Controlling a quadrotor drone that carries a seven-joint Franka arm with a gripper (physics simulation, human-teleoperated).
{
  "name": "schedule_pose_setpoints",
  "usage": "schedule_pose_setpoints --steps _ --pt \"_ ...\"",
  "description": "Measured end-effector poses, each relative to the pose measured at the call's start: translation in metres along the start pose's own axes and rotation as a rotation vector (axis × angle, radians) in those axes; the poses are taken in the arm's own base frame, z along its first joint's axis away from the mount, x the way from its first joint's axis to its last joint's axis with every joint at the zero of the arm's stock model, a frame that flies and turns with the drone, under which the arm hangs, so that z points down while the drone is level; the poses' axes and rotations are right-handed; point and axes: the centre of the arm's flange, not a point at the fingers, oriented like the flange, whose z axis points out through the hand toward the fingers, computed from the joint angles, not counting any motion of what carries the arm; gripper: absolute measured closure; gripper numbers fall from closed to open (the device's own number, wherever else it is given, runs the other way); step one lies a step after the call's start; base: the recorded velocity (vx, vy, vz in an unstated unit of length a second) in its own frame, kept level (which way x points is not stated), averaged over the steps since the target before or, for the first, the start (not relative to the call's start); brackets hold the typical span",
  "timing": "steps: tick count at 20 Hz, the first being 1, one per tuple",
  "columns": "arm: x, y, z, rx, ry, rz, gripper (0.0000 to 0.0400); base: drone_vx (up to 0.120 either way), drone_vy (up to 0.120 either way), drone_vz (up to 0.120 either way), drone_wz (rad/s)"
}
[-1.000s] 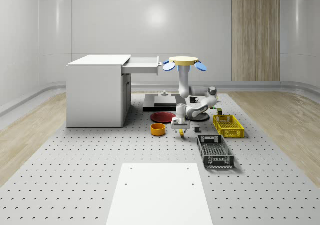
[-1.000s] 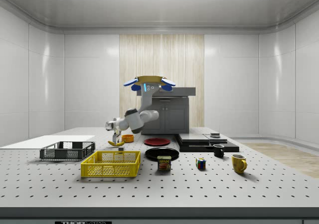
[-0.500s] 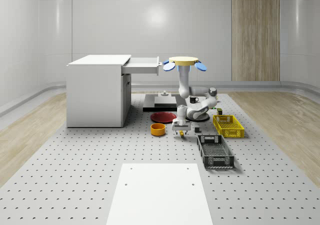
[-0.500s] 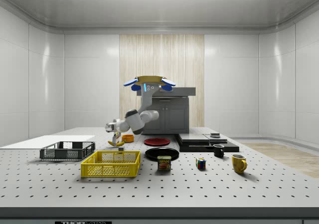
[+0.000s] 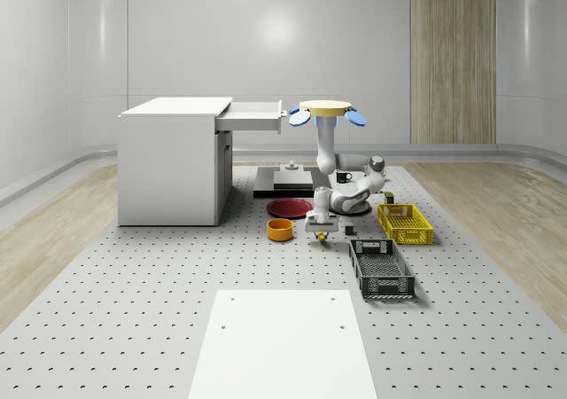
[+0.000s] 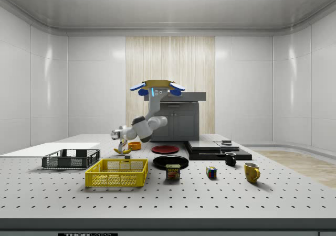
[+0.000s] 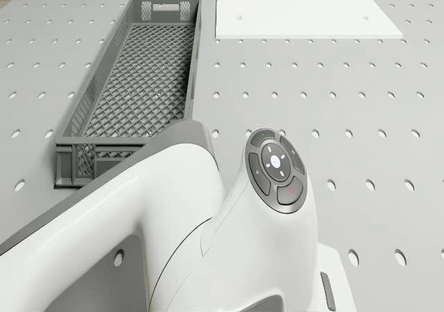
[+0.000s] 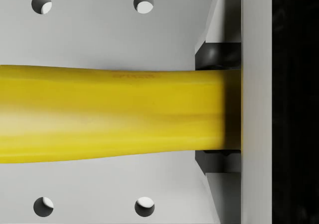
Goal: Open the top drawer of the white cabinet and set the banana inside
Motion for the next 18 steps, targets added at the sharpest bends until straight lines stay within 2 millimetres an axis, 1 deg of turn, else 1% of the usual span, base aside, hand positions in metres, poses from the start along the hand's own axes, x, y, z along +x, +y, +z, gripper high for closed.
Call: schedule_pose_setpoints --steps 5,11,14,18 --pt "0.0 0.0 -0.014 -0.002 0.001 0.006 0.0203 0.0 0.0 0.0 0.0" --pt "0.0 0.0 -0.042 -0.003 0.001 0.008 0.02 0.0 0.0 0.007 0.0" --pt "0.0 0.0 -0.055 -0.003 0.002 0.008 0.02 0.0 0.0 0.12 0.0" --pt "0.0 0.001 -0.066 -0.003 0.002 0.009 0.02 0.0 0.0 0.12 0.0"
